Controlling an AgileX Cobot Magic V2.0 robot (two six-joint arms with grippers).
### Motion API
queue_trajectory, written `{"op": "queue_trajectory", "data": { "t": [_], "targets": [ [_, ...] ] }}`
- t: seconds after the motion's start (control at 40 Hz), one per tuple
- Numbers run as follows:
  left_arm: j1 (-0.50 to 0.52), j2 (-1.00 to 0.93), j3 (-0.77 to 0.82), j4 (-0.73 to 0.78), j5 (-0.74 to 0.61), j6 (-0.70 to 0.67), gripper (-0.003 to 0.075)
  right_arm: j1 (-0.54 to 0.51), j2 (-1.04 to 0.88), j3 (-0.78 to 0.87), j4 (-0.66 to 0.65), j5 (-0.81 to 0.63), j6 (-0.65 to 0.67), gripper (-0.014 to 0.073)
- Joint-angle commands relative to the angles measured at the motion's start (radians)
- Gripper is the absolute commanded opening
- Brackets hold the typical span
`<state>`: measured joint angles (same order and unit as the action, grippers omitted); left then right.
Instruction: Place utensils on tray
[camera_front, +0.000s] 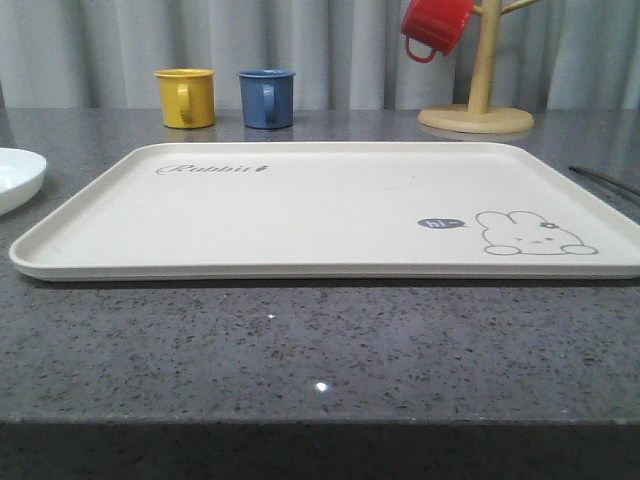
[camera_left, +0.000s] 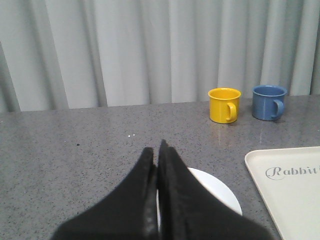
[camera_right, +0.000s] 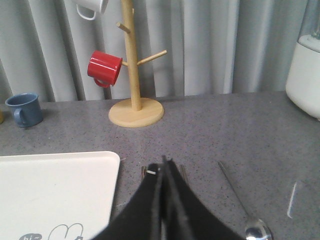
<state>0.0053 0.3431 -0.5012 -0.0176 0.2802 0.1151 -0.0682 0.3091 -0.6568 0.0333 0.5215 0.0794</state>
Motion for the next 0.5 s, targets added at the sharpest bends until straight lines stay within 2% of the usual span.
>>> {"op": "queue_trajectory", "data": {
  "t": [0.0,0.025,0.075,0.2,0.25,0.3,0.35,0.475],
  "targets": [
    [0.001,0.013,-0.036,-0.009,-0.078,0.000,0.0046,-0.006,0.018,-0.032,-0.009,-0.053,-0.006,-0.0031],
    [0.001,0.013,-0.036,-0.009,-0.078,0.000,0.0078,-0.006,0.018,-0.031,-0.009,-0.052,-0.006,0.0000],
    [0.001,0.013,-0.036,-0.009,-0.078,0.000,0.0193,-0.006,0.018,-0.031,-0.011,-0.048,-0.006,0.0078],
    [0.001,0.013,-0.036,-0.013,-0.080,0.000,0.0538,-0.006,0.018,-0.031,-0.011,-0.045,-0.006,0.0371],
    [0.001,0.013,-0.036,-0.013,-0.083,0.000,0.0625,-0.006,0.018,-0.031,-0.011,-0.045,-0.006,0.0476],
    [0.001,0.013,-0.036,-0.013,-0.090,0.000,0.0675,-0.006,0.018,-0.031,-0.011,-0.045,-0.006,0.0559],
    [0.001,0.013,-0.036,-0.013,-0.094,0.000,0.0684,-0.006,0.018,-0.031,-0.011,-0.045,-0.006,0.0622],
    [0.001,0.013,-0.036,-0.013,-0.097,0.000,0.0671,-0.006,0.018,-0.031,-0.011,-0.039,-0.006,0.0633]
  ]
}}
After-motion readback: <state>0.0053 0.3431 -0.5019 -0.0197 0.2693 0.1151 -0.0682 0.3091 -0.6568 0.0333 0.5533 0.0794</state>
